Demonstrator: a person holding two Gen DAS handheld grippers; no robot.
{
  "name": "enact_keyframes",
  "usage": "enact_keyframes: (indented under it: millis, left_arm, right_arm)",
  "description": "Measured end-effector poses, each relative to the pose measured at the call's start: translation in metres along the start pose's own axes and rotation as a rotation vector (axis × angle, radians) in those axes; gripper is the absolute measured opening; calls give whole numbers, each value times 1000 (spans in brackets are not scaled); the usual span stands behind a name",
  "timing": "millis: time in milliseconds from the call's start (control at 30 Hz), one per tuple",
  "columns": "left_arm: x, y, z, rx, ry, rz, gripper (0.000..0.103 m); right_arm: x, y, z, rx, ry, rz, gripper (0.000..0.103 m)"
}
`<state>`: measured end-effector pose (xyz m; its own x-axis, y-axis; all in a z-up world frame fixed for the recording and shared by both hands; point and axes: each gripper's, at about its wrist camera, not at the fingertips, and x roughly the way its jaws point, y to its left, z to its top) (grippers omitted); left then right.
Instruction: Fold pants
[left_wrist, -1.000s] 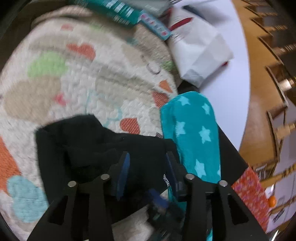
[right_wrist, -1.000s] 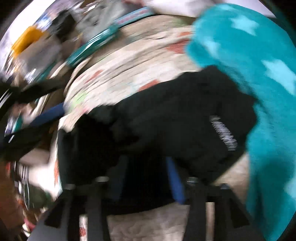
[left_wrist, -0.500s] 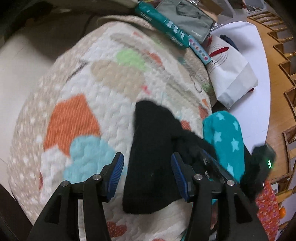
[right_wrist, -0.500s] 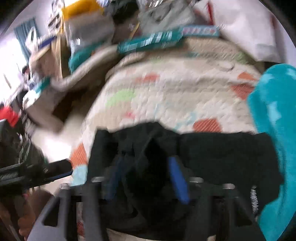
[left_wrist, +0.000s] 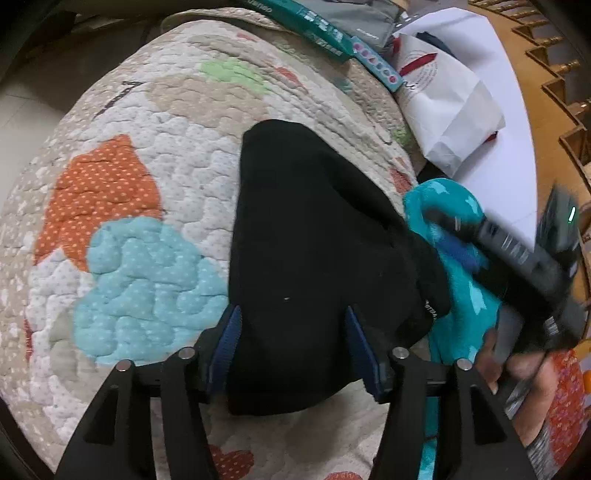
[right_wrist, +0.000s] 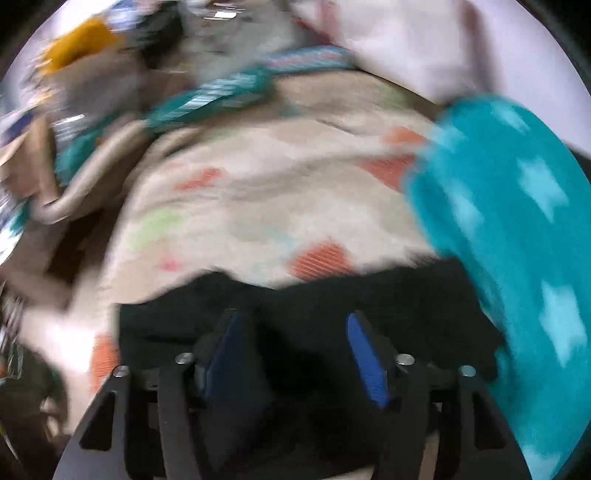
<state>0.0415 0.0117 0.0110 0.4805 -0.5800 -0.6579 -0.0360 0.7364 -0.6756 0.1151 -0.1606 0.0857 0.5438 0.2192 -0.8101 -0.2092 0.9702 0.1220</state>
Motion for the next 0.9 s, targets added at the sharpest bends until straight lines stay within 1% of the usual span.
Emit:
enact_keyframes:
  millis: [33,67,100,133,167,200,233,267,333,367,400,467,500,667,767,900]
  left_arm:
    - [1,0,-1,0,-3,-4,58]
    - [2,-1,-2,1,-6,-4,58]
    - [4,-1,-4,5,-9,-2,58]
    - [5,-3,-6,18,-14,5,56]
    - [6,-4,-9,30,-19,17,50]
    - [8,-6,-11,48,-14,46,33]
    - [10,-6,-11,55,-9,60,25]
    - [10,-4,-12,55,-12,65,23]
    - [9,1,-11,41,-15,60,15]
    - [7,3,-11,34,-14,54,15]
    - [7,5,-11,25,-13,49,12]
    - [6,9,-10,6,-7,39,11]
    - [5,11,-10,-1,-6,35,10]
    - [-11,23,-5,-46,-31,32,8]
    - [-23,39,1,-101,-47,27,8]
    - [-41,64,9,-181,-81,28,8]
  right_arm:
    - [7,15,9,-61,27,70,67]
    - [17,35,17,-131,80,148,67]
    - [27,48,22,-180,120,176,67]
    - [40,68,27,-253,164,189,67]
    - [51,85,29,-319,197,191,67]
    - [61,97,28,-370,223,181,67]
    - [74,109,28,-415,251,159,67]
    - [87,120,28,-445,288,134,67]
    - [111,135,22,-473,375,143,66]
    - [118,139,15,-496,413,130,44]
    - [126,142,7,-511,463,102,10]
    - [126,148,4,-529,449,77,10]
    - [125,151,4,-527,443,79,9]
    - [115,165,13,-477,402,128,9]
    - [114,182,19,-473,386,132,9]
    - [113,201,28,-458,368,173,9]
